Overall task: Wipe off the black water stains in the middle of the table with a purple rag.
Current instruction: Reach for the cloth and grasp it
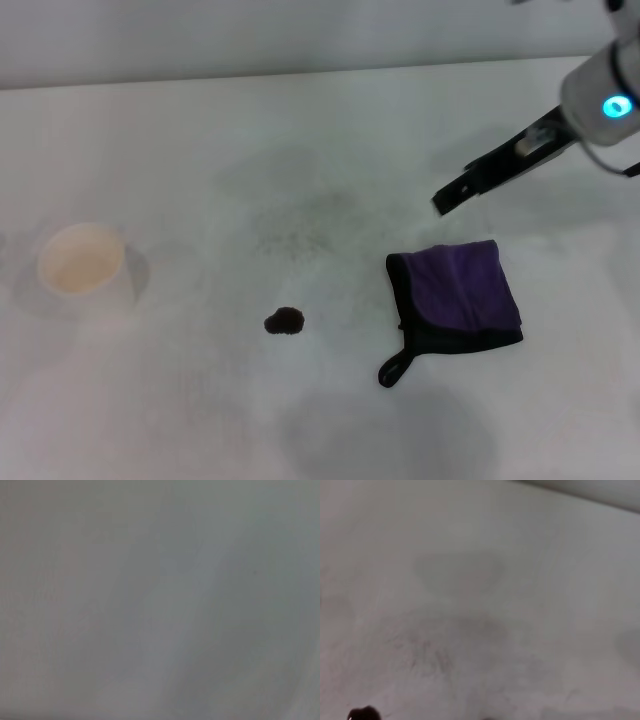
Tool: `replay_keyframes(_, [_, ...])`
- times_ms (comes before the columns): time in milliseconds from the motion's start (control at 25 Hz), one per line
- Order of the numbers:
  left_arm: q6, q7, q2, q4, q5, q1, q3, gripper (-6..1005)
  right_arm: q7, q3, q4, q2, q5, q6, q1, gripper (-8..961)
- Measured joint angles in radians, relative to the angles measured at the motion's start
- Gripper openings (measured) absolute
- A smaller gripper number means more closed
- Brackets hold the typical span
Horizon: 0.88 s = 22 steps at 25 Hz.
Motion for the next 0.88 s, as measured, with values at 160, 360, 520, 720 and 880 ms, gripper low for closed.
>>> replay_keyframes(160, [0.01,0.02,-0.005,0.0,0.0,-0.008,0.0,891,0.089,-0.107,0.011,0.0,0.001,0.005,0.019,828])
replay_keyframes(360, [0.019,0.035,-0.007,0.0,0.001,-0.015,0.0,891,0.2,-0.242,0.01,0.0,-0.015,0.03,0.045,824])
replay_keyframes(520, [0.02,0.047,-0.008,-0.004,0.001,-0.023,0.0,892,0.253,-0.32,-0.004,0.001,-0.038,0.029,0.057,820])
replay_keyframes(720, [0.026,0.063,-0.016,-0.003,0.002,-0.025,0.0,892,0.28,-0.364,-0.066,0.005,-0.082,-0.001,0.071,816])
replay_keyframes(880, [0.03,0.064,-0.018,-0.001,0.002,-0.023,0.0,891,0.281,-0.38,-0.128,0.004,-0.083,-0.041,0.076,813])
